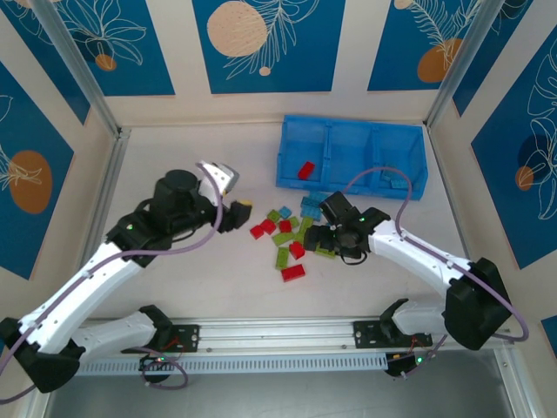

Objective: Sort the legos into containers by color

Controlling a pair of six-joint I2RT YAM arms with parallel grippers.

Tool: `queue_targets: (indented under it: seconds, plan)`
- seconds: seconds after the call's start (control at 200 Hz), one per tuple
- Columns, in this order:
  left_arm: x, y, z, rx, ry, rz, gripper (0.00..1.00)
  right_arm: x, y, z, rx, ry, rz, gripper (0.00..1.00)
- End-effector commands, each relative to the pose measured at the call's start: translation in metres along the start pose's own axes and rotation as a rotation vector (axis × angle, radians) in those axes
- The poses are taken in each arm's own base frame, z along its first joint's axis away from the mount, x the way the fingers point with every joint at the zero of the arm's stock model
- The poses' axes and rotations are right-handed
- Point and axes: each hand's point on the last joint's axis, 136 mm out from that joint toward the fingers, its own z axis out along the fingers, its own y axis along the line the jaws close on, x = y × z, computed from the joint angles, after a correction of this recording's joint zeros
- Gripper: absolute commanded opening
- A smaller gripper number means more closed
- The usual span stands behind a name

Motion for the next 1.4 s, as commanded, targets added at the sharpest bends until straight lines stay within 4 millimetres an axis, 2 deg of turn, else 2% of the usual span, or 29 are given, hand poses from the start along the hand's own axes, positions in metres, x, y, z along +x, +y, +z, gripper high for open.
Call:
queue_targets:
  seconds: [0.0,0.18,0.315,0.385,0.475,0.615,0.82,0.87,0.98,1.1,1.285,1.395]
  plan:
    - [0.004,-0.007,0.003,0.045,0.038,0.063,0.9,-0.004,0.009,0.016,-0.046,0.022,-0.045,1.0]
    - [0.009,-0.008,0.003,0.051,0.069,0.053,1.0,-0.005,0.004,0.042,-0.012,0.061,-0.07,0.99]
    - [0.014,-0.001,0.001,0.015,0.113,0.11,1.0,-0.013,-0.013,0.057,0.104,0.042,-0.048,1.0]
    - [0.017,0.003,0.003,-0.008,0.116,0.151,1.0,-0.016,-0.016,0.063,0.128,0.031,-0.049,0.99]
    - [0.025,0.007,0.01,-0.022,0.117,0.19,1.0,-0.019,-0.02,0.068,0.15,0.023,-0.048,0.94]
    - [0.03,0.006,0.017,-0.008,0.123,0.206,1.0,-0.015,-0.022,0.075,0.148,0.039,-0.052,0.9]
    - [0.031,0.009,0.015,-0.01,0.073,0.225,1.0,-0.007,-0.009,0.063,0.024,0.055,-0.039,0.82]
    - [0.032,0.009,0.015,-0.011,0.075,0.23,1.0,0.001,-0.008,0.058,0.009,0.077,-0.038,0.85]
    - [0.036,0.01,0.017,-0.007,0.089,0.235,1.0,0.017,0.004,0.039,-0.046,0.08,-0.093,0.99]
    - [0.039,0.007,0.02,0.013,0.097,0.23,1.0,0.032,0.014,0.023,-0.104,0.076,-0.117,0.99]
    - [0.038,0.005,0.017,0.024,0.083,0.236,1.0,0.052,-0.01,0.032,0.021,0.102,-0.133,0.98]
    - [0.038,0.007,0.017,0.013,0.083,0.24,1.0,0.054,-0.015,0.038,0.06,0.115,-0.136,0.95]
